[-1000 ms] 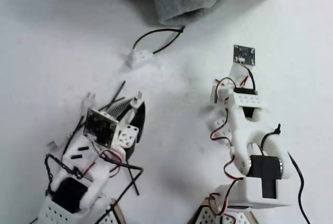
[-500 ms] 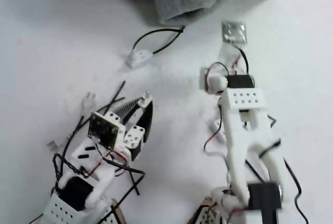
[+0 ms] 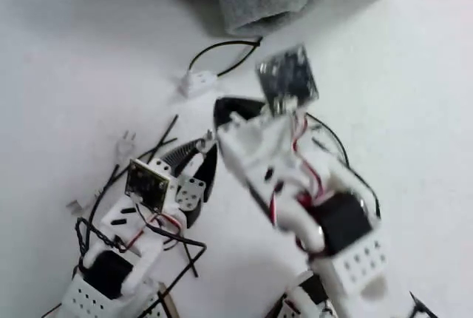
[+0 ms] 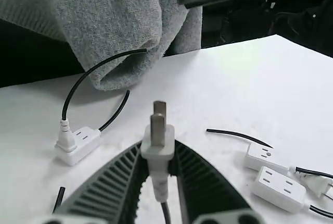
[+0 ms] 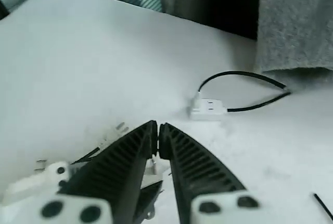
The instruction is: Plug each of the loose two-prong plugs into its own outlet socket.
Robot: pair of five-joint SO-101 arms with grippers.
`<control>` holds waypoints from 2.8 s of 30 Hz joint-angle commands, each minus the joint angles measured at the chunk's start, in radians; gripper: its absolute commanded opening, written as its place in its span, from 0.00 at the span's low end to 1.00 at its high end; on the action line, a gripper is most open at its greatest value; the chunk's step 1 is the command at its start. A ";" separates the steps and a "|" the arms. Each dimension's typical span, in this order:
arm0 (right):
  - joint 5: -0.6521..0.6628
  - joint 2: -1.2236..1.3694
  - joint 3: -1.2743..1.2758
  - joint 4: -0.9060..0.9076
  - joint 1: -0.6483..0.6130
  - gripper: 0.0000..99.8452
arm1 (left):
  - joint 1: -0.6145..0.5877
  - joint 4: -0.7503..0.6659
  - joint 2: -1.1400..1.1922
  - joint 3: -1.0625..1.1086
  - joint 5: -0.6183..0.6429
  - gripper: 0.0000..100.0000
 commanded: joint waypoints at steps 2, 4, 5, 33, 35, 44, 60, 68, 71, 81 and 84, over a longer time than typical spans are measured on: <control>0.003 -0.222 0.203 -0.124 -0.134 0.02 | 0.005 -0.029 -0.012 -0.008 0.008 0.02; 0.026 -0.303 0.322 -0.200 -0.156 0.02 | 0.005 -0.029 -0.012 -0.009 0.008 0.02; 0.060 -0.343 0.381 -0.236 -0.163 0.02 | 0.005 -0.029 -0.012 -0.009 0.008 0.02; 0.181 -0.044 0.598 -0.607 0.070 0.02 | -0.012 -0.026 -0.012 -0.011 0.006 0.02; 0.212 -0.004 0.598 -0.639 0.104 0.02 | -0.012 -0.026 -0.012 -0.012 0.005 0.02; 0.249 0.097 0.582 -0.717 0.166 0.02 | -0.013 -0.029 -0.012 -0.012 0.003 0.02; 0.250 -0.397 0.479 -0.271 -0.246 0.02 | -0.013 -0.029 -0.012 -0.008 0.002 0.02; 0.324 -0.108 0.572 -0.545 -0.015 0.02 | -0.013 -0.025 -0.012 -0.012 0.002 0.02; 0.381 0.065 0.566 -0.665 0.107 0.02 | -0.013 -0.025 -0.012 -0.012 0.002 0.02; 0.402 0.424 0.379 -0.748 0.358 0.02 | -0.013 -0.029 -0.012 -0.008 0.002 0.02; 0.399 0.340 0.331 -0.647 0.309 0.02 | -0.013 -0.029 -0.012 -0.006 0.002 0.02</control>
